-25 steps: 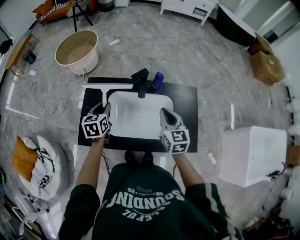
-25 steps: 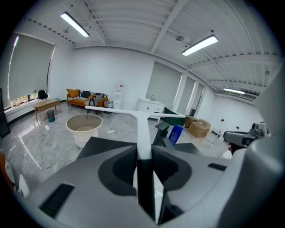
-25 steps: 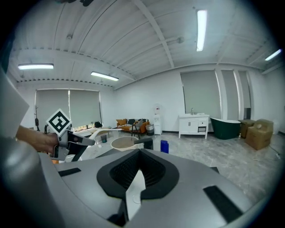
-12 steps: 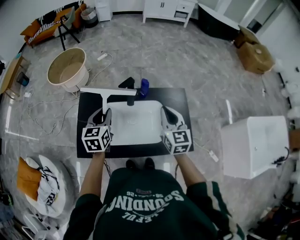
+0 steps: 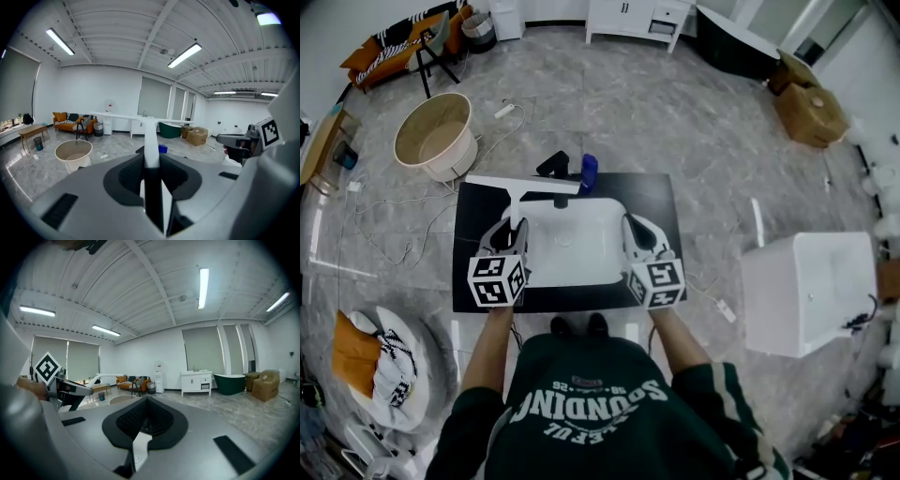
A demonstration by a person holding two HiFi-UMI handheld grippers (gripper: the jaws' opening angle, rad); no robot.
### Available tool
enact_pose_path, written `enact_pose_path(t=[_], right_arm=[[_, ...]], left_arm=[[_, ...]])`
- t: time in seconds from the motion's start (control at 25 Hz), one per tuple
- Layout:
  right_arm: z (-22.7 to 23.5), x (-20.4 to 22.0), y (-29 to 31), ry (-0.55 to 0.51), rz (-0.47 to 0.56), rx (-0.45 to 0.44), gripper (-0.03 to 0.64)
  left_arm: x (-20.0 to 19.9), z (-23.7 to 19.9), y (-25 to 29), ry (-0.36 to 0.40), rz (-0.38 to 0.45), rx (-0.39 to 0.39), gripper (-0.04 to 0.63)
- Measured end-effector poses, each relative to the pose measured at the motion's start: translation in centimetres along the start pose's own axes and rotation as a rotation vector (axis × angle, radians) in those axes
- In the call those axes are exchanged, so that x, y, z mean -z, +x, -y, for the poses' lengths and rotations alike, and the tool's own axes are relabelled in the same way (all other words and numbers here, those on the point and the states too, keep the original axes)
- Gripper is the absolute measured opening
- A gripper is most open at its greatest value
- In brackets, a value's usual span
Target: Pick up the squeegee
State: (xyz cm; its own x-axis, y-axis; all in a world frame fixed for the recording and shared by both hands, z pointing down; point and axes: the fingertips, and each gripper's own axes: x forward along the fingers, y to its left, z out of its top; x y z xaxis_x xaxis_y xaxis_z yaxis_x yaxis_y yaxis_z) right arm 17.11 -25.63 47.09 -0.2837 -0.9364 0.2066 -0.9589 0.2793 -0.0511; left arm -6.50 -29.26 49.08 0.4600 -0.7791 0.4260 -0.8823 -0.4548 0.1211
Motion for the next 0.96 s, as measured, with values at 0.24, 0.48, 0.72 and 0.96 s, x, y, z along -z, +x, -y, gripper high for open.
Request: enact_pose_path(t=[0.24,0.48,0.72,0.96], right_arm=[[-0.5,-0.1,0.1,-0.005,-0.004,-0.015,-0.001],[-1.2,0.0,0.5,-0.008,-0.008,-0.04,-0.001],[-1.6,0.2,0.7,-0.002,-0.014,-0.045,0.0],[-1.8,0.2,0.7,0.005,-0.013,-0.052,-0.002]], left_arm=[[0.0,-0.2,-0.4,0.006,-0.001,-0.003,0.087],[0.5,-0.5,-0.6,-0.004,-0.005,-0.009,0.087],[0.6,-0.5,-0.9,-0.006,-0.006,-0.007,0.087],[0.6,-0.5,-1.2,-0.004,-0.007,-0.008,0.087]])
